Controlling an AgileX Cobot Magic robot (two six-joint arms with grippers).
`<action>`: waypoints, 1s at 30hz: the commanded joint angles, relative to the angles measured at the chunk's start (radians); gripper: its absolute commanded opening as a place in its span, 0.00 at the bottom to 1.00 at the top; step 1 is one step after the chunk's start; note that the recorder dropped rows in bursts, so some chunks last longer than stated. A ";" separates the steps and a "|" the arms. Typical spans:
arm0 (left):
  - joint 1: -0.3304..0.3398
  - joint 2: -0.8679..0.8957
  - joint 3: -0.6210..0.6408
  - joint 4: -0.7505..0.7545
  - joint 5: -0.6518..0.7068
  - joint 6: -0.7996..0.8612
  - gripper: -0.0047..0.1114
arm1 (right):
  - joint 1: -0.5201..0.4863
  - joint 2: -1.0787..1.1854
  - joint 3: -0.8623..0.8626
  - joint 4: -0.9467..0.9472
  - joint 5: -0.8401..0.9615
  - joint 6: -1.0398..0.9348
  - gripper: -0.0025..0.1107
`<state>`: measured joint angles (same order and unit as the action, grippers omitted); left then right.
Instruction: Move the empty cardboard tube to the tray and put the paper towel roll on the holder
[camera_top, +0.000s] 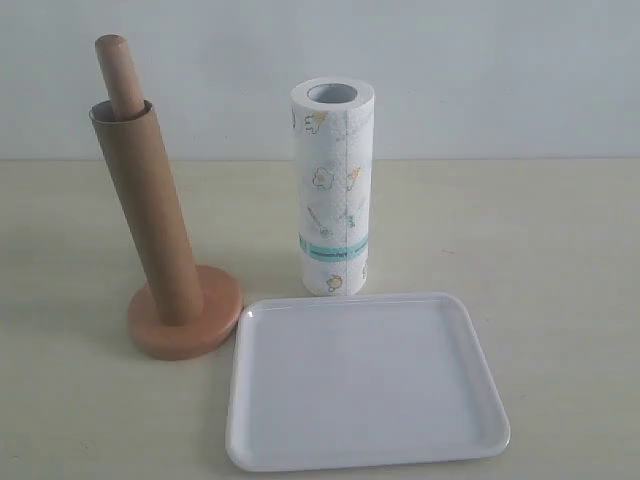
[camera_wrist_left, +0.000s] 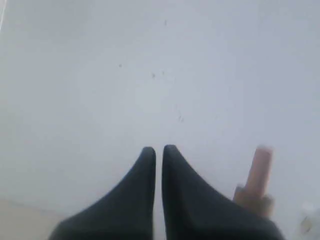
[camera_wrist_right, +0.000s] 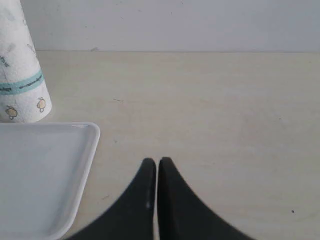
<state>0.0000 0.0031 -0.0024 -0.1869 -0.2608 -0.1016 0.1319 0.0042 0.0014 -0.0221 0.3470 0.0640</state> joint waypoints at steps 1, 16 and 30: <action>-0.001 -0.003 0.002 -0.007 -0.309 -0.282 0.08 | -0.003 -0.004 -0.001 -0.007 -0.014 0.005 0.03; -0.001 0.423 -0.462 0.136 0.127 -0.198 0.08 | -0.003 -0.004 -0.001 -0.007 -0.014 0.005 0.03; -0.001 1.148 -0.206 0.541 -0.631 -0.249 0.08 | -0.003 -0.004 -0.001 -0.007 -0.014 0.005 0.03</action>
<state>0.0000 1.0720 -0.2246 0.2415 -0.7331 -0.3380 0.1319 0.0042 0.0014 -0.0221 0.3470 0.0640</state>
